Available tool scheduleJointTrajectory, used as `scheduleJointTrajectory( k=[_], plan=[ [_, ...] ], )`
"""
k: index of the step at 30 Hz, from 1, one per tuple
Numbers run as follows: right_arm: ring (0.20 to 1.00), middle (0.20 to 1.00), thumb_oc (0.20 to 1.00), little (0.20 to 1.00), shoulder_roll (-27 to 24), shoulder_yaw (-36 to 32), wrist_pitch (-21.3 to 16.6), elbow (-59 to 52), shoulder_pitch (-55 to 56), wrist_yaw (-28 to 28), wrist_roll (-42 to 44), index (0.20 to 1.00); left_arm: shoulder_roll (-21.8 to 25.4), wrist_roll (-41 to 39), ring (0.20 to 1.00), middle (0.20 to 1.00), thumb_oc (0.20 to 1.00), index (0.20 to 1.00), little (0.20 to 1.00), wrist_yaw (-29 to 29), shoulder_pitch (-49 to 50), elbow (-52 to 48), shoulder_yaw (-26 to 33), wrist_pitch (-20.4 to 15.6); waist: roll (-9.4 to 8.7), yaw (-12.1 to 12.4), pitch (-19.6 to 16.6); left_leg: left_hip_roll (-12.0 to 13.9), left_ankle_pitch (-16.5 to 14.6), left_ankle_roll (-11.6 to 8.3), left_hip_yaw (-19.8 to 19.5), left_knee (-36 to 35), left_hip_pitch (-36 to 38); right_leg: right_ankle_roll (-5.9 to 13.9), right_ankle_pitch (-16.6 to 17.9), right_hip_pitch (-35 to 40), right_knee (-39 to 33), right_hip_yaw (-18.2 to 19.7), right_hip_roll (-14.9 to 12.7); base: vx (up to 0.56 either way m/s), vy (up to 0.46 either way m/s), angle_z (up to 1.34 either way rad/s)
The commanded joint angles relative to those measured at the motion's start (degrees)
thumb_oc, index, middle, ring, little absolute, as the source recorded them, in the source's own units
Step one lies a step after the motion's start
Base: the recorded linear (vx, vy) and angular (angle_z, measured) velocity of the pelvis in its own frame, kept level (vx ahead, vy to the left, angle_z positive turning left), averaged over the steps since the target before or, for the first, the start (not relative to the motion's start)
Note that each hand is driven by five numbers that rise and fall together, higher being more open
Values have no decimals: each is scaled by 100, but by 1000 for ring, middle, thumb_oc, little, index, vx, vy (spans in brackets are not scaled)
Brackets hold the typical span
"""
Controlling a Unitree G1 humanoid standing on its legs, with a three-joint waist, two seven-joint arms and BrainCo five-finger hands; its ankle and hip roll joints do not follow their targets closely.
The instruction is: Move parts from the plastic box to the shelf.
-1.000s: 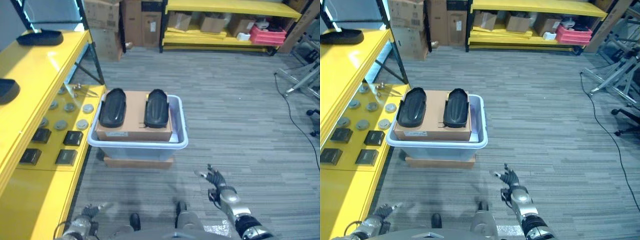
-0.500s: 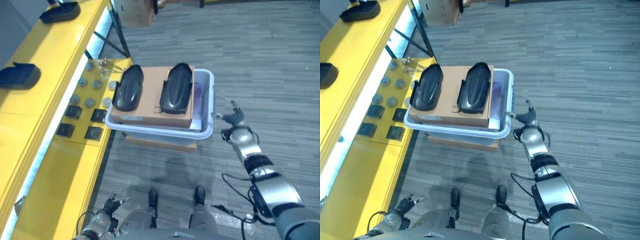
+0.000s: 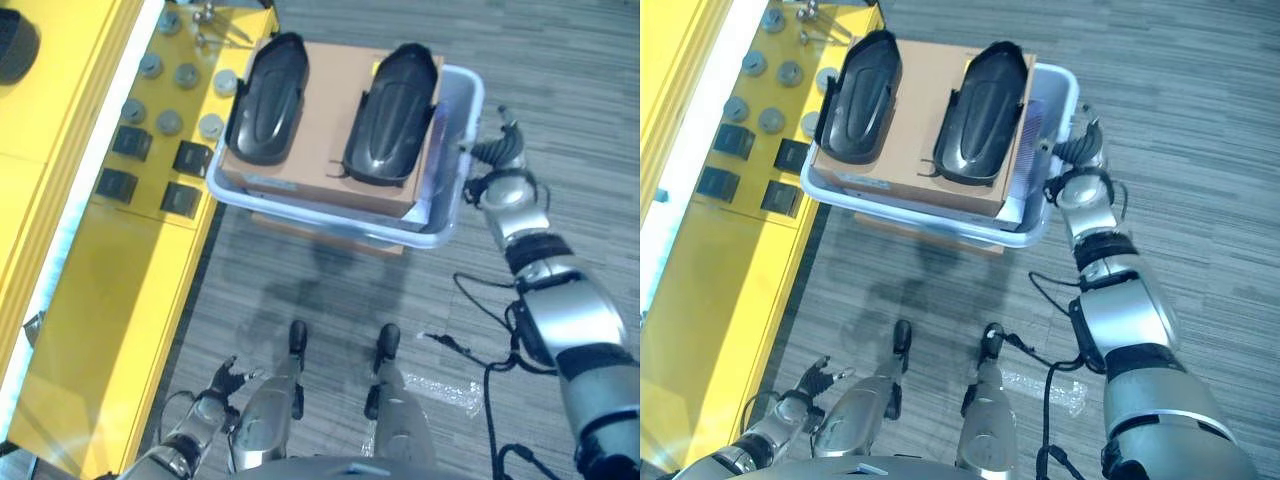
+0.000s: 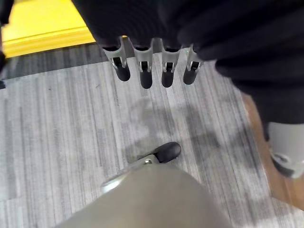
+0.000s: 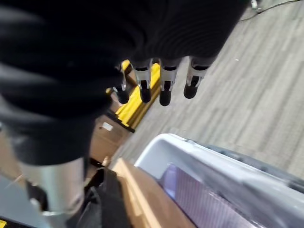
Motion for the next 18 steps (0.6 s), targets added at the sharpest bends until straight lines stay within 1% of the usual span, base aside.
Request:
scheduleJointTrajectory(
  k=[1, 5, 7, 11, 12, 14, 16, 18],
  plan=[
    [1000, 1000, 1000, 1000, -357, 314, -347, 136, -672, -310, 194, 1000, -43, -135, 1000, 1000, 1000, 1000, 1000, 12, -224, 163, -421, -99, -76, 85, -176, 202, -23, -487, -47, -41, -137, 570, -284, 336, -18, 118, -353, 18, 15, 18],
    [1000, 1000, 1000, 1000, -419, 472, -378, 199, -995, -319, 272, 1000, -41, -184, 1000, 1000, 1000, 1000, 1000, 48, -281, 243, -460, -89, -79, 151, -102, 162, 1, -491, -131, -41, -231, 584, -277, 303, -18, 59, -378, 23, 15, 20],
    [1000, 1000, 1000, 1000, -387, 595, -381, 449, -1226, -269, 339, 1000, -21, -215, 1000, 1000, 1000, 1000, 1000, 98, -320, 371, -418, -80, -56, 236, -74, 120, 23, -493, -183, -41, -337, 597, -269, 246, -18, 21, -412, 24, 26, 18],
    [1000, 1000, 1000, 1000, -323, 691, -365, 684, -1314, -190, 377, 1000, -23, -281, 1000, 1000, 1000, 1000, 1000, 128, -342, 437, -394, -81, -39, 297, -45, 100, 51, -501, -236, -41, -420, 605, -256, 202, -18, -19, -434, 13, 6, 9],
    [1000, 1000, 1000, 1000, -306, 832, -276, 1099, -1416, -14, 340, 1000, -21, -345, 1000, 1000, 1000, 1000, 1000, 125, -385, 403, -430, -100, 4, 371, 18, 75, 83, -503, -307, -41, -506, 613, -247, 158, -15, -66, -455, 9, 6, 6],
    [1000, 1000, 1000, 1000, -333, 891, -220, 1314, -1449, 30, 267, 1000, -26, -338, 1000, 1000, 1000, 1000, 1000, 98, -409, 353, -498, -101, 31, 406, 43, 60, 98, -504, -329, -41, -552, 617, -242, 129, -15, -86, -465, -9, 0, 13],
    [1000, 1000, 1000, 1000, -395, 898, -130, 1601, -1454, 81, 205, 1000, -44, -332, 1000, 1000, 1000, 1000, 1000, 59, -462, 141, -654, -125, 125, 488, 96, 37, 131, -508, -371, -41, -638, 632, -238, 86, -14, -143, -498, -9, -1, 16],
    [1000, 1000, 1000, 1000, -407, 902, -93, 1683, -1433, 114, 172, 1000, -62, -338, 1000, 1000, 1000, 1000, 1000, 38, -484, 86, -707, -132, 151, 507, 118, 30, 141, -508, -380, -41, -662, 634, -238, 78, -13, -161, -507, 0, 10, 8]
  ],
)
